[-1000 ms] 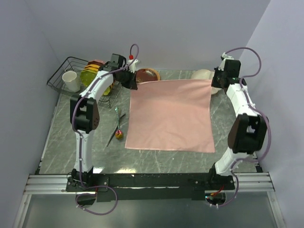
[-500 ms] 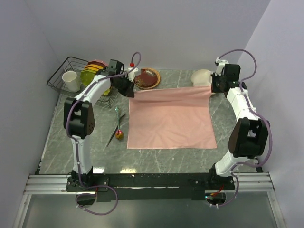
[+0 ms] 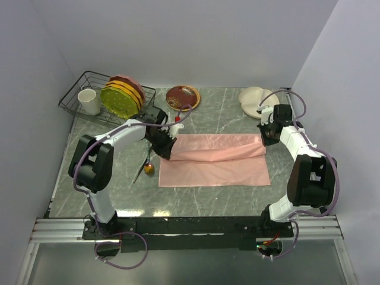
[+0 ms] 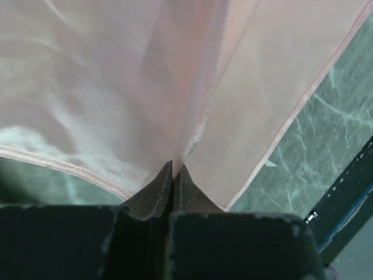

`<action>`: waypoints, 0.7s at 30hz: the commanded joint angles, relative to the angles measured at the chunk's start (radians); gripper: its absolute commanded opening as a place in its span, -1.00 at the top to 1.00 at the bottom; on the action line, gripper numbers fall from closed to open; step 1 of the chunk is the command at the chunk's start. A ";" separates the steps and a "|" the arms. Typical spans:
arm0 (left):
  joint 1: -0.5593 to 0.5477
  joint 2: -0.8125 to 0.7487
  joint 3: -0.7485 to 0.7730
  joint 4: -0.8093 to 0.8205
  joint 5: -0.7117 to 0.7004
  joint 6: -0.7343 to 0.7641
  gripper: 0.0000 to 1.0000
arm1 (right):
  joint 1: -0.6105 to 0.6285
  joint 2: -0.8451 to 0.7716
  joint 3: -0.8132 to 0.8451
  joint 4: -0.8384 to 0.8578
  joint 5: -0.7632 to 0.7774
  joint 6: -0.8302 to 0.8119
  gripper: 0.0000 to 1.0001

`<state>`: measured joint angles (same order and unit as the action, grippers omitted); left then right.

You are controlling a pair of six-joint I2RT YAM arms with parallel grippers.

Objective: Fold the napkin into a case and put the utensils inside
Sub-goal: Fold and flatten the napkin at the center of the board.

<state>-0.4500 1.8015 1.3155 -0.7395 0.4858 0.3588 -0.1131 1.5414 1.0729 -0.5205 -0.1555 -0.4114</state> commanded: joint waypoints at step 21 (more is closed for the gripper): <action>-0.032 -0.277 -0.231 -0.023 0.008 0.170 -0.05 | -0.022 -0.179 -0.079 -0.294 -0.111 -0.251 -0.34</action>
<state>-0.4789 1.5814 1.0863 -0.7322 0.4744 0.4320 -0.1242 1.3876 0.9421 -0.7044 -0.2142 -0.5961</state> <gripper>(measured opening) 0.527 0.662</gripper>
